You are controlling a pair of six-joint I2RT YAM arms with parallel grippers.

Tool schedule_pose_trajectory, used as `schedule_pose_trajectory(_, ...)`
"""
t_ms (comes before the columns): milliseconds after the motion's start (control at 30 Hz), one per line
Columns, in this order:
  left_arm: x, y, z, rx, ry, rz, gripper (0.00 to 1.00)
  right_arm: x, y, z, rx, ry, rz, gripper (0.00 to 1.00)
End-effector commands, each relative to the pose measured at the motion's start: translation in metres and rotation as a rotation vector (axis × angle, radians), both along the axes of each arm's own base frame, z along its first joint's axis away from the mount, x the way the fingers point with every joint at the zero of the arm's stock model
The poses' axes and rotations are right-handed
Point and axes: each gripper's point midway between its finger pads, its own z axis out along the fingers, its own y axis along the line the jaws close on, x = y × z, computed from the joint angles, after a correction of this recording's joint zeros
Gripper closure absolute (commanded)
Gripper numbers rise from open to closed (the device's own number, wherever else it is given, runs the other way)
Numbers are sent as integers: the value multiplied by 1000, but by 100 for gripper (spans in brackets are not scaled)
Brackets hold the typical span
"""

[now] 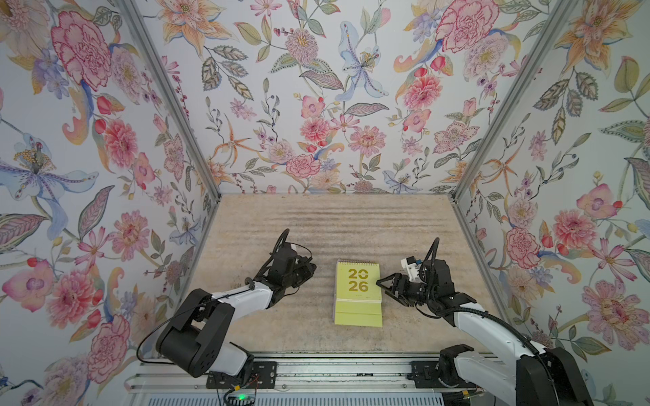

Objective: Stack the calendars
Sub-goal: Place the calendar at the calendar, then reset both arms

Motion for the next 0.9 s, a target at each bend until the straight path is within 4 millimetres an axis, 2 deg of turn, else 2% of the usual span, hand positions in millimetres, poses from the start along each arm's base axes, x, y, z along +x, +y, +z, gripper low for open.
schedule_pose_trajectory(0, 0, 23, 4, 32, -10, 9, 91, 8, -13, 11, -76, -54, -38, 18)
schedule_pose_trajectory(33, 3, 32, 8, 40, -18, 21, 86, 9, -16, 14, -89, -67, -47, 14)
schedule_pose_trajectory(133, 9, 60, 17, 74, -36, 56, 59, 16, -28, 22, -141, -108, -89, 2)
schedule_pose_trajectory(233, 15, 90, 28, 130, -58, 91, 37, 25, -41, 31, -192, -173, -148, 1)
schedule_pose_trajectory(300, 19, 110, 33, 166, -70, 117, 1, 31, -52, 36, -235, -217, -201, 1)
schedule_pose_trajectory(400, 25, 140, 42, 221, -102, 172, 0, 41, -74, 44, -327, -283, -300, 1)
schedule_pose_trajectory(500, 30, 175, 55, 321, -166, 248, 0, 49, -106, 49, -460, -358, -434, 1)
schedule_pose_trajectory(633, 31, 211, 83, 504, -333, 332, 0, 53, -150, 61, -636, -518, -614, 1)
schedule_pose_trajectory(733, 23, 227, 105, 651, -509, 378, 0, 49, -178, 72, -726, -654, -758, 1)
schedule_pose_trajectory(867, -5, 251, 122, 806, -698, 529, 0, 39, -203, 78, -802, -800, -905, 1)
